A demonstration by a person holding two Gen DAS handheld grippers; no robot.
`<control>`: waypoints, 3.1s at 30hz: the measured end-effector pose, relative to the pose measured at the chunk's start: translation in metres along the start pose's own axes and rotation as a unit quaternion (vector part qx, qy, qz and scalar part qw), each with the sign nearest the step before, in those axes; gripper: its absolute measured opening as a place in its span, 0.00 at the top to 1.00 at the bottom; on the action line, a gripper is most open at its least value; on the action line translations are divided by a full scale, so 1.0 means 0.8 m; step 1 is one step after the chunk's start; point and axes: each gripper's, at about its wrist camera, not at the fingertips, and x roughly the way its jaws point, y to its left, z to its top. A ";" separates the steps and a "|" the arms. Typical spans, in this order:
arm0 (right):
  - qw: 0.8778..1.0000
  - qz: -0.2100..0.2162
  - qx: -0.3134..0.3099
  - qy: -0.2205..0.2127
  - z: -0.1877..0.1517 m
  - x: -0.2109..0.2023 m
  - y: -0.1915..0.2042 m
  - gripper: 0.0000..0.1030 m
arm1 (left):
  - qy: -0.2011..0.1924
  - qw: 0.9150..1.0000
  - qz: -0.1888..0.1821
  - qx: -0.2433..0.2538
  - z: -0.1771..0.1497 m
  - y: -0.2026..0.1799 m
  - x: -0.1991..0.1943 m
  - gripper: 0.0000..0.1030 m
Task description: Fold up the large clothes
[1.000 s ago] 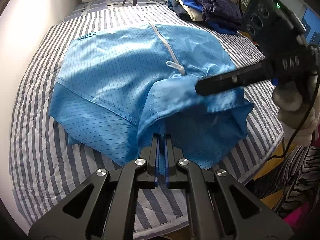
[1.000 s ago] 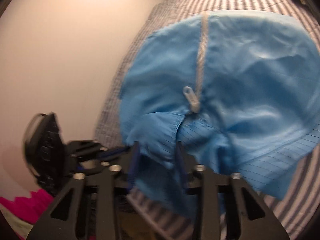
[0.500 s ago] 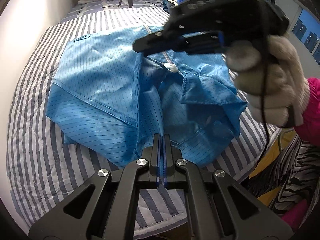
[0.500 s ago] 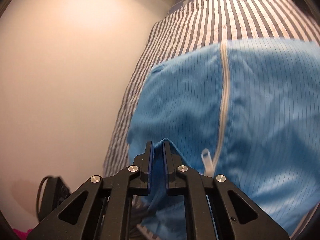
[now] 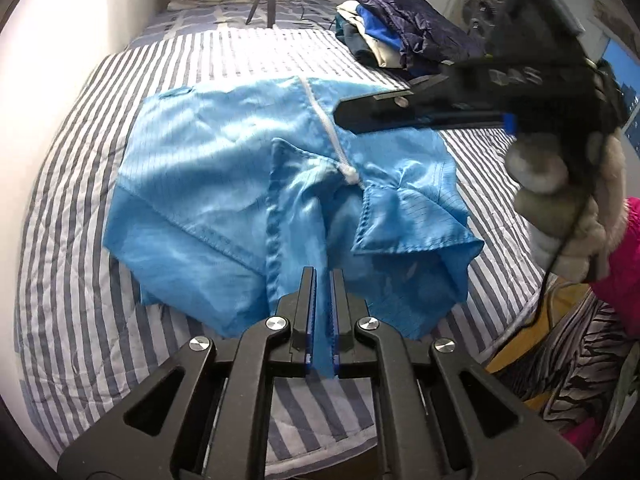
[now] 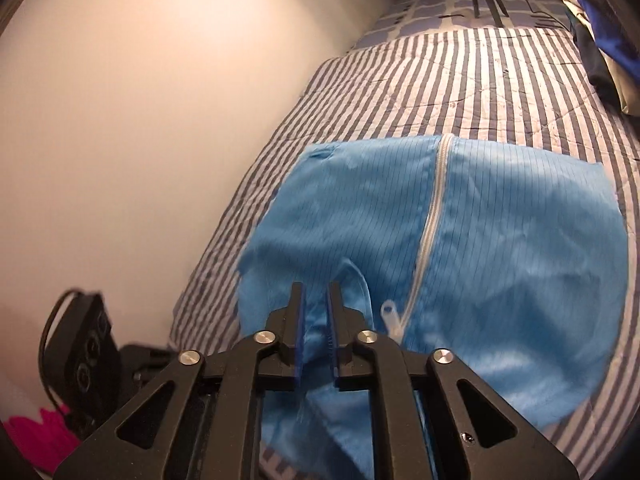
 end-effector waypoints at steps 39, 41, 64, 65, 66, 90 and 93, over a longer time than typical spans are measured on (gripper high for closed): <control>0.966 0.134 0.219 0.001 -0.099 -0.052 -0.172 0.94 | 0.043 0.989 -0.124 -0.066 0.023 -0.070 0.082 0.66; 0.964 0.155 0.216 0.004 -0.098 -0.051 -0.167 0.94 | 0.043 0.986 -0.135 -0.088 0.026 -0.072 0.094 0.64; 0.991 -0.104 0.084 -0.023 -0.023 -0.041 -0.102 0.96 | 0.027 0.988 -0.121 -0.088 0.019 -0.088 0.089 1.00; 0.989 -0.124 0.071 -0.030 -0.020 -0.046 -0.097 0.96 | 0.031 0.988 -0.126 -0.088 0.017 -0.083 0.081 1.00; 0.989 -0.132 0.058 -0.036 -0.017 -0.052 -0.091 0.96 | 0.029 0.988 -0.127 -0.088 0.016 -0.077 0.069 1.00; 0.985 -0.156 0.038 -0.060 -0.092 -0.126 -0.106 0.63 | -0.030 0.972 0.067 -0.223 0.017 0.175 -0.029 0.56; 0.982 -0.156 0.067 -0.081 -0.093 -0.126 -0.119 0.49 | -0.022 0.968 0.046 -0.248 0.028 0.204 -0.022 0.49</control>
